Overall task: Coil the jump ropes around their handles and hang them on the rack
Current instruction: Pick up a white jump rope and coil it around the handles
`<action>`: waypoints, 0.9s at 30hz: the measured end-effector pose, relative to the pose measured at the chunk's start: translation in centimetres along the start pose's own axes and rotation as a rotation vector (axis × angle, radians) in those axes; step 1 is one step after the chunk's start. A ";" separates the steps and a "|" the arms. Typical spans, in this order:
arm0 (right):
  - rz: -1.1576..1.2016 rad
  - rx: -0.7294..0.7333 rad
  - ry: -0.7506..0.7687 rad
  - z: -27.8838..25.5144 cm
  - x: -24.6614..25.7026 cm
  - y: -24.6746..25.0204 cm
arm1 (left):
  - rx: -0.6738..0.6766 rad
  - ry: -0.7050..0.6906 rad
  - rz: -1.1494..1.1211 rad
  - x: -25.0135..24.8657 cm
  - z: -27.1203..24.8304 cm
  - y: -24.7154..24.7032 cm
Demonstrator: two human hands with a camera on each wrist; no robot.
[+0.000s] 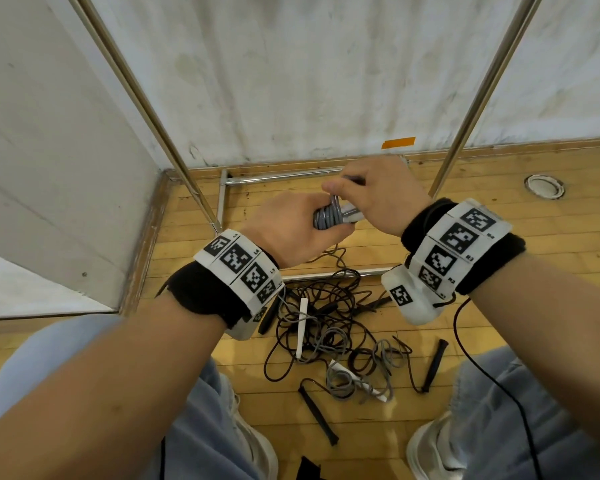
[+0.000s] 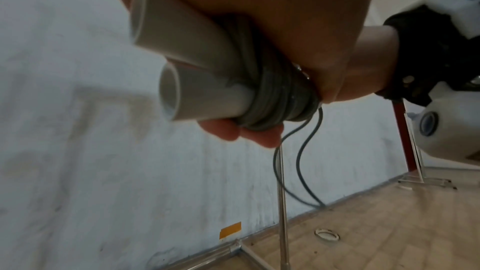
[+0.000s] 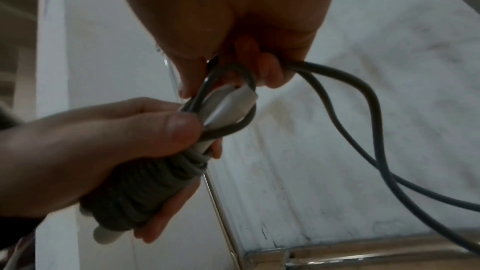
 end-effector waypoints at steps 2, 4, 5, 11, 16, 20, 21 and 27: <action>0.179 -0.004 -0.124 0.2 -0.7 0.3 | -0.023 -0.027 -0.052 -0.4 0.0 0.6; 0.286 0.036 -0.219 0.4 -1.4 0.2 | -0.027 -0.058 -0.068 -0.8 0.0 1.0; 0.346 0.073 -0.269 0.3 -1.6 0.0 | -0.029 -0.063 -0.066 -0.9 0.0 1.2; 0.860 0.093 -0.564 -0.8 -2.8 -2.0 | -0.128 0.043 -0.179 -0.3 0.5 3.1; 0.755 0.054 -0.462 -1.5 -1.2 -3.0 | -0.164 0.202 -0.361 0.9 0.6 3.3; 0.562 -0.090 -0.295 -1.5 -0.2 -2.1 | -0.170 0.232 -0.364 1.4 0.9 3.2; 0.513 -0.097 -0.276 -1.7 -0.1 -2.1 | -0.164 0.234 -0.351 1.5 0.9 3.2; 0.211 -0.033 -0.113 -2.5 0.5 -3.0 | -0.143 0.229 -0.264 2.6 1.1 2.8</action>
Point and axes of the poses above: each hand's wrist, its own z-axis towards the middle knuckle, its own y-axis out of the back of the hand, x = y × z, the point moved 9 cm from there along z, towards the middle knuckle, and after that the axes turned 15 degrees about -x, right-handed, at the moved point
